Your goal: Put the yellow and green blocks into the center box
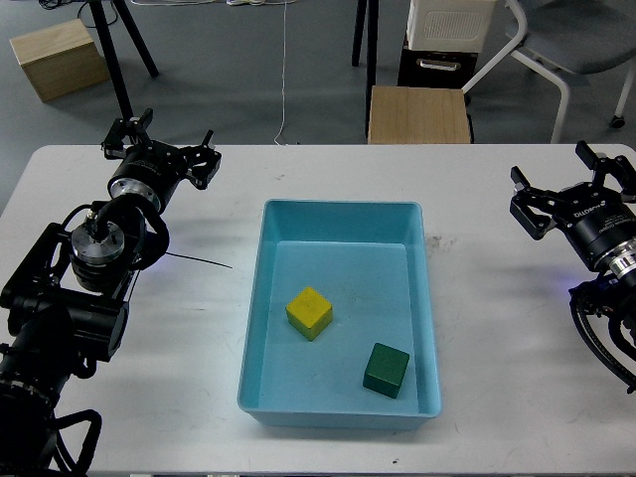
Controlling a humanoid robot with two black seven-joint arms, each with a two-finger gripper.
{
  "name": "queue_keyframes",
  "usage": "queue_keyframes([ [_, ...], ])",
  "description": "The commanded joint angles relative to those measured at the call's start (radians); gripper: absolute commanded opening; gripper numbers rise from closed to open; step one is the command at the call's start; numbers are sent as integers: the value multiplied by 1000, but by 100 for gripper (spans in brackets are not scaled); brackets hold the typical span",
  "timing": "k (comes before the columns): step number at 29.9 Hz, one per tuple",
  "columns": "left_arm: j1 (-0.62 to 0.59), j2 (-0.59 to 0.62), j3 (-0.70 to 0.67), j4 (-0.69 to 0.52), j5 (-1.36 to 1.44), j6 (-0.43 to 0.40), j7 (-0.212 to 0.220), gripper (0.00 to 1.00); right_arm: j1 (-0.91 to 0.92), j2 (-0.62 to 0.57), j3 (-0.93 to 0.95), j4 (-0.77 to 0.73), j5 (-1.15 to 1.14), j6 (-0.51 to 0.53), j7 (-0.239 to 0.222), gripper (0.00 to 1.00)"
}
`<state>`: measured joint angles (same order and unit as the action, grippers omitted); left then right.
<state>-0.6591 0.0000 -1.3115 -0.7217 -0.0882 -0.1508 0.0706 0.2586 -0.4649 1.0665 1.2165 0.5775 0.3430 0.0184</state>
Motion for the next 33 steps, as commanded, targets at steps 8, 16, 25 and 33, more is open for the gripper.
queue_keyframes([
  [8, 15, 0, -3, 8, -7, -13, 3, 100, -2, 5, 12, -14, -8, 10, 5, 100],
  [16, 128, 0, -46, 7, -25, -92, 0, 100, -82, 3, 67, -29, -5, 132, 12, 100],
  [25, 190, 86, -124, 7, -228, -138, 12, 100, -130, 3, 154, -31, 13, 143, 87, 100],
  [33, 207, 101, -178, 7, -254, -139, 14, 100, -139, 8, 151, -38, 19, 136, 95, 100],
])
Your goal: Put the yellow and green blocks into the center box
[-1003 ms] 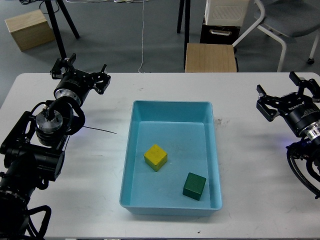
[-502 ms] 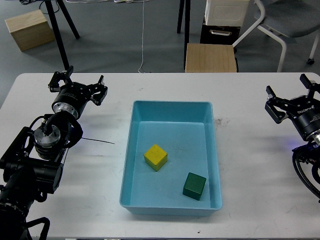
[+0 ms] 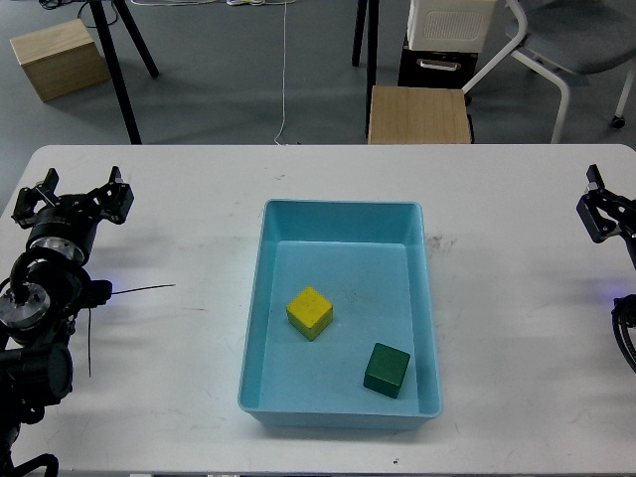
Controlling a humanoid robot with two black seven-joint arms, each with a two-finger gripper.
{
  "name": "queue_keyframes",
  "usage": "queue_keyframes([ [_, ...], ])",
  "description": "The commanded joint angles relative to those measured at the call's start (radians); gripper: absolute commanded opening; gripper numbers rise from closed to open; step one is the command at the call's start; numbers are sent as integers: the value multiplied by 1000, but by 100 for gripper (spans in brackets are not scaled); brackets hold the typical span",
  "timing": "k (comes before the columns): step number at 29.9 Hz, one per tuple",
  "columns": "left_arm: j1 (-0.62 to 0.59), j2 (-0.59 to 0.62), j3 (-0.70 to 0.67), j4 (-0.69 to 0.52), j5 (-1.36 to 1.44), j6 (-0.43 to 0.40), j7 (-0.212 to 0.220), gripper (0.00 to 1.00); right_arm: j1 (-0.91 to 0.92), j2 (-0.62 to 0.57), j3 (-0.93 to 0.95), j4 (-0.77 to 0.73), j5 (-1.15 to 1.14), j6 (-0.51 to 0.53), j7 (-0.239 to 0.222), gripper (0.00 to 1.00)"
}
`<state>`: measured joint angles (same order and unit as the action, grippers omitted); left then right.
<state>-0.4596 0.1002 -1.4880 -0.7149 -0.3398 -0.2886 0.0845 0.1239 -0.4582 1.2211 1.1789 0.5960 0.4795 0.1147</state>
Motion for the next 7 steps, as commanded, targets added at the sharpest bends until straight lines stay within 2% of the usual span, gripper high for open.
queue_keyframes([
  [1, 7, 1, 0, 0, -2, -1, 0, 100, -4, 1, -3, -1, -1, -1, -1, 100],
  [7, 7, -1, 0, 0, -2, -1, 1, 100, -6, 1, -2, 1, -1, -1, -1, 100],
])
